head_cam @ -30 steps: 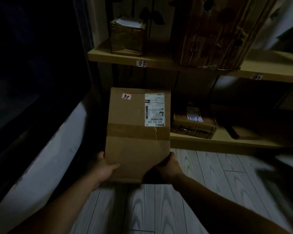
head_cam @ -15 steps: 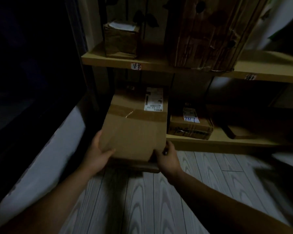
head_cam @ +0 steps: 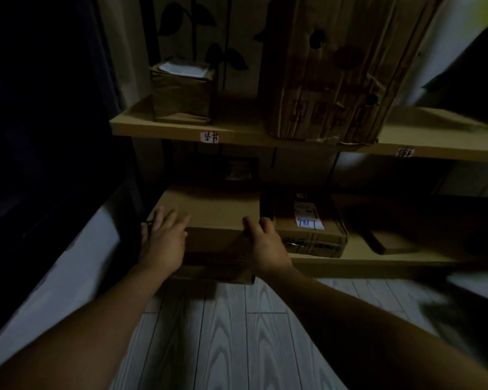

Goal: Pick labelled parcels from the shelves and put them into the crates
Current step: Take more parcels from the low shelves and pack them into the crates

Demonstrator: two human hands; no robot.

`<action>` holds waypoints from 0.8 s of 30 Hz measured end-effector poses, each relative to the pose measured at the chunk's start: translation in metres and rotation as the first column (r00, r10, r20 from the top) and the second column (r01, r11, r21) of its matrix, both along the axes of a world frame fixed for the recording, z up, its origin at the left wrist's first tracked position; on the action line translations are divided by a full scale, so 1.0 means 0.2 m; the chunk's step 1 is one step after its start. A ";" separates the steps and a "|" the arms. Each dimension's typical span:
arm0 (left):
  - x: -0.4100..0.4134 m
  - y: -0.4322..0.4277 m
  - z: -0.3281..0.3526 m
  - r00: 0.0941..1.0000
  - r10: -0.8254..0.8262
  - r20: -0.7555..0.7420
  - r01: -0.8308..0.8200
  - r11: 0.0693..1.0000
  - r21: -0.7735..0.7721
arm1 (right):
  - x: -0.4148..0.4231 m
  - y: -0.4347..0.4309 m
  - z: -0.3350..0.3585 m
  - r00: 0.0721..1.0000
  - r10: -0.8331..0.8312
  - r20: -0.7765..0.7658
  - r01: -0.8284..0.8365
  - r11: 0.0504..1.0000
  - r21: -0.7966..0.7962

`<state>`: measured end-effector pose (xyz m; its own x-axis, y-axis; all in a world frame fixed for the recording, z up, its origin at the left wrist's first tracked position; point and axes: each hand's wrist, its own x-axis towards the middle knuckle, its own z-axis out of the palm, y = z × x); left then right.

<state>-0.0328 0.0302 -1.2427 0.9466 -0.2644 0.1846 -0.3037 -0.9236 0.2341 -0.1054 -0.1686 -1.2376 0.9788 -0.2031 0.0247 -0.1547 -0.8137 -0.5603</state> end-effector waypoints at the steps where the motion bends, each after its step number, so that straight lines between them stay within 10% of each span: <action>1: 0.03 -0.02 0.02 0.999 0.009 -0.048 -0.008 1.000 0.027 | 0.04 -0.02 0.02 0.999 0.006 -0.053 -0.006 1.000 -0.011; 7: 0.07 -0.09 0.20 0.954 -0.015 -0.299 0.049 0.993 0.104 | 0.06 -0.10 0.21 0.960 0.075 -0.270 -0.062 0.997 0.056; 24: -0.19 -0.84 0.33 0.923 -0.201 -0.328 0.208 0.978 -0.016 | -0.18 -0.90 0.21 0.966 -0.056 -0.252 0.070 0.996 0.046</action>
<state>-0.0699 -0.1370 -1.1764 0.8787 -0.4590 -0.1316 -0.3962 -0.8547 0.3356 -0.1422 -0.3478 -1.1962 0.9376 -0.2591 -0.2317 -0.3456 -0.7674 -0.5400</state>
